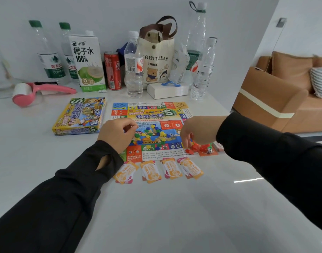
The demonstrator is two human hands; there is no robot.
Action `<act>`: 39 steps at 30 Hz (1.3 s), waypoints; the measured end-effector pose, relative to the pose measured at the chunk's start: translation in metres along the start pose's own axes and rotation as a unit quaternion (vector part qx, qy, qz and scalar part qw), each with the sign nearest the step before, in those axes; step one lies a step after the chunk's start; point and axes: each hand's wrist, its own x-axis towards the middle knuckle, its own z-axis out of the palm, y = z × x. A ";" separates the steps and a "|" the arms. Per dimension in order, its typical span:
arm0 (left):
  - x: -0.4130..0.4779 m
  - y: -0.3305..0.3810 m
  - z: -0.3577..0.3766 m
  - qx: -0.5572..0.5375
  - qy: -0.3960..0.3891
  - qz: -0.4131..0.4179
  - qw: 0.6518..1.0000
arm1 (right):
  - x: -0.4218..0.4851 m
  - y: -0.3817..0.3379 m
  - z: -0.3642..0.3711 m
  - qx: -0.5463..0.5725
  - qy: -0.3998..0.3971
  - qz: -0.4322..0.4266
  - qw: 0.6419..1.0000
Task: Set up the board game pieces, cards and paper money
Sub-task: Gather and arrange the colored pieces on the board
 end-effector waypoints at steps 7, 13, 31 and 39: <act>0.001 0.000 0.000 -0.001 -0.008 -0.009 1.000 | 0.002 -0.001 -0.002 0.065 0.019 -0.024 0.997; 0.001 0.000 0.001 -0.004 -0.007 -0.011 1.000 | -0.002 -0.006 0.000 0.073 -0.005 -0.006 0.997; 0.006 0.003 -0.005 0.001 -0.002 -0.034 0.999 | 0.034 -0.019 0.002 0.071 0.132 0.036 0.988; 0.005 -0.002 -0.004 -0.008 -0.016 -0.063 0.998 | 0.062 -0.026 0.018 0.170 0.167 0.087 0.967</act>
